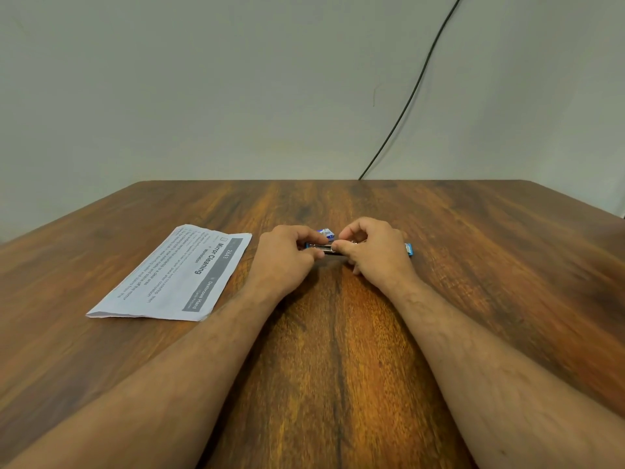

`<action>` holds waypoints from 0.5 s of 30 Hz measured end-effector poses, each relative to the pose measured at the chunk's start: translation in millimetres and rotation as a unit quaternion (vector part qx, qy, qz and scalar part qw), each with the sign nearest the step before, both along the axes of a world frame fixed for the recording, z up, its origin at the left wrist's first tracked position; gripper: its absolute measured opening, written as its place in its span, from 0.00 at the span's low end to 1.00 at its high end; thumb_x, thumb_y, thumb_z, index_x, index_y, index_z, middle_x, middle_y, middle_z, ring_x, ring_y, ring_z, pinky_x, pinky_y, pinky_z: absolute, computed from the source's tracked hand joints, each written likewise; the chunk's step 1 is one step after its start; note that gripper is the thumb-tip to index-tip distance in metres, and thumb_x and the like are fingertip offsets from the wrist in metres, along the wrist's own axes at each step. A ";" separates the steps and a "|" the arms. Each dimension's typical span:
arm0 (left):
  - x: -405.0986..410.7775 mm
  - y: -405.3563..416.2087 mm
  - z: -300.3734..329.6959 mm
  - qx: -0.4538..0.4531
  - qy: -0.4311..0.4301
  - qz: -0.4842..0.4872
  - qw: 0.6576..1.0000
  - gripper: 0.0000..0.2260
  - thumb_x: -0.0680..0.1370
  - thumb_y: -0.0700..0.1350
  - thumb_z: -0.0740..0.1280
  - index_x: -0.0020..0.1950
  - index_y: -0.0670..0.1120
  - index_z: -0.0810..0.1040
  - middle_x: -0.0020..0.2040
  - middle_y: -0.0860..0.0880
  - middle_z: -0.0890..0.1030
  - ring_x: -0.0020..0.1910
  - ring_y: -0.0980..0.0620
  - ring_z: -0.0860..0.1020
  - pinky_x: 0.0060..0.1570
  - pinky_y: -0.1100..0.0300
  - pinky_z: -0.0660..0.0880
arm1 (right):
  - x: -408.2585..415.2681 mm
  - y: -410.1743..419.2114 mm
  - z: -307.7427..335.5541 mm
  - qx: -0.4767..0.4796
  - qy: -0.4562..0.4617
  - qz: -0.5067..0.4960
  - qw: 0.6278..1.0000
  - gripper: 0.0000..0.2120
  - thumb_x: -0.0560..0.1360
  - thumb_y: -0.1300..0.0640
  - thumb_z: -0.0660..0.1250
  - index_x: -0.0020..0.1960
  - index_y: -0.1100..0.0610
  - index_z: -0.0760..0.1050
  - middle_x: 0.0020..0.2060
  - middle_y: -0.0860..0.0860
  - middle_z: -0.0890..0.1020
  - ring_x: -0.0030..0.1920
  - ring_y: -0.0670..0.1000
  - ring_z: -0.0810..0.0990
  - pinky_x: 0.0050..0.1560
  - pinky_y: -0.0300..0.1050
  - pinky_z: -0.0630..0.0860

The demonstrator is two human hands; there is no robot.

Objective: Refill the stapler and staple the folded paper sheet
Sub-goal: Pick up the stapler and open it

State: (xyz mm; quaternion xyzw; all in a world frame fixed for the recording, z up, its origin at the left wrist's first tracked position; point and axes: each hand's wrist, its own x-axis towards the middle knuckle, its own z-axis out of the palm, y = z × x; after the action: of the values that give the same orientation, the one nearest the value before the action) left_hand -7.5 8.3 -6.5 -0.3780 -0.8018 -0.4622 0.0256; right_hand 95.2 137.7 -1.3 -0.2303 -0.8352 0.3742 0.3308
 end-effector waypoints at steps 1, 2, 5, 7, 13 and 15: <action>-0.3 0.2 -0.2 0.000 -0.003 0.000 1.000 0.10 0.74 0.43 0.76 0.53 0.55 0.87 0.55 0.50 0.87 0.54 0.52 0.82 0.60 0.54 0.78 | 0.0 -0.4 0.3 -0.003 0.000 -0.001 1.000 0.04 0.74 0.56 0.75 0.45 0.51 0.80 0.40 0.51 0.83 0.28 0.44 0.78 0.25 0.31 0.73; -0.3 0.3 -0.6 -0.001 -0.006 0.000 1.000 0.09 0.74 0.43 0.76 0.52 0.55 0.87 0.55 0.49 0.86 0.54 0.52 0.82 0.59 0.54 0.78 | -0.4 -0.5 0.1 -0.005 0.002 -0.002 1.000 0.04 0.74 0.56 0.75 0.45 0.51 0.80 0.40 0.51 0.83 0.28 0.44 0.78 0.25 0.31 0.73; -1.3 0.9 -2.3 0.005 -0.005 0.003 1.000 0.09 0.74 0.42 0.76 0.51 0.54 0.87 0.51 0.50 0.86 0.49 0.53 0.82 0.52 0.60 0.76 | 0.0 -0.6 0.2 -0.010 0.013 0.002 1.000 0.04 0.74 0.58 0.75 0.46 0.53 0.81 0.38 0.51 0.84 0.26 0.42 0.77 0.25 0.32 0.73; -1.4 1.9 -3.3 0.010 -0.001 0.011 1.000 0.09 0.74 0.42 0.76 0.51 0.54 0.87 0.45 0.52 0.85 0.41 0.57 0.79 0.44 0.64 0.71 | 0.3 0.9 0.2 -0.016 0.011 -0.004 1.000 0.05 0.75 0.60 0.73 0.45 0.51 0.81 0.38 0.51 0.84 0.27 0.41 0.78 0.28 0.34 0.76; -3.3 1.7 -2.6 0.011 -0.017 0.026 0.999 0.08 0.76 0.42 0.74 0.50 0.54 0.87 0.40 0.56 0.79 0.36 0.59 0.74 0.37 0.67 0.67 | 2.1 1.8 4.2 0.009 -0.055 -0.055 0.997 0.15 0.74 0.62 0.66 0.56 0.53 0.86 0.55 0.49 0.85 0.55 0.42 0.74 0.58 0.34 0.65; -2.6 0.7 -1.5 0.006 -0.012 0.027 1.000 0.08 0.76 0.41 0.74 0.51 0.53 0.86 0.41 0.55 0.79 0.36 0.60 0.74 0.37 0.68 0.68 | 1.8 1.3 4.5 0.028 -0.083 -0.052 0.995 0.15 0.75 0.61 0.66 0.59 0.54 0.85 0.57 0.49 0.85 0.56 0.42 0.69 0.56 0.34 0.62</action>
State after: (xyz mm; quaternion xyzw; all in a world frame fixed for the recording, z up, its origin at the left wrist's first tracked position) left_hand -10.1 9.0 -7.9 -0.3502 -0.8092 -0.4709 0.0305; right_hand 97.0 139.0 3.2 -0.2945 -0.8568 0.3121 0.2859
